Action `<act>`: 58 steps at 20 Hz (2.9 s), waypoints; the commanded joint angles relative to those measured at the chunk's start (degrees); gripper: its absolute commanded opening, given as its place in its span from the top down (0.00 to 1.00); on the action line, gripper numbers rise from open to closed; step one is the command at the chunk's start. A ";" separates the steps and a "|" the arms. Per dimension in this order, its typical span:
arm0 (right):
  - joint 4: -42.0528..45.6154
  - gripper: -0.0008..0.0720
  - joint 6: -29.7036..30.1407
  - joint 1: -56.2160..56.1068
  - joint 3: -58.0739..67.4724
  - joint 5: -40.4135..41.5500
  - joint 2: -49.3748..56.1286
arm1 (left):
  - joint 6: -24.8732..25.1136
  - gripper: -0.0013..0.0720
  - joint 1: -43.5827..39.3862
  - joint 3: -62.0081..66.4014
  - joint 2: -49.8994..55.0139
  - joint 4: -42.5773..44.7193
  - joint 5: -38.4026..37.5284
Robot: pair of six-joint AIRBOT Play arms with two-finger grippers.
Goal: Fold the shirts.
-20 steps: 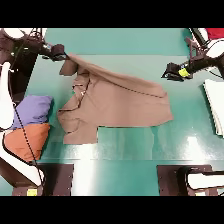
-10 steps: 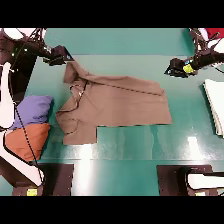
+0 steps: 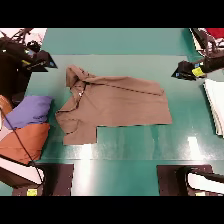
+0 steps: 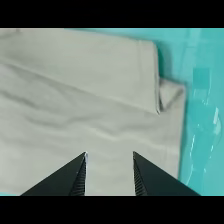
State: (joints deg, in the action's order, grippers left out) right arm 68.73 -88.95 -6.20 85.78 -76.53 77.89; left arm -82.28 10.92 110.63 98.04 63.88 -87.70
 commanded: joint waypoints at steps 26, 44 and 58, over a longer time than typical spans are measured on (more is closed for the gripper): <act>-3.72 0.54 3.61 4.15 -15.10 3.67 -12.13 | -5.81 0.78 -4.22 -78.82 -40.39 -1.75 37.35; -19.56 0.40 13.66 19.65 -43.56 4.28 0.33 | -1.31 0.95 -4.22 -63.54 -41.07 -3.50 28.50; -19.23 0.96 14.95 10.54 -25.73 2.67 -11.91 | -0.63 0.95 -4.22 -45.70 -52.11 -1.95 26.14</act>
State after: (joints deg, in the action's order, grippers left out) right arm 49.87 -74.11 4.80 52.58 -72.36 71.50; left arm -83.13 6.70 56.95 50.46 60.95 -61.12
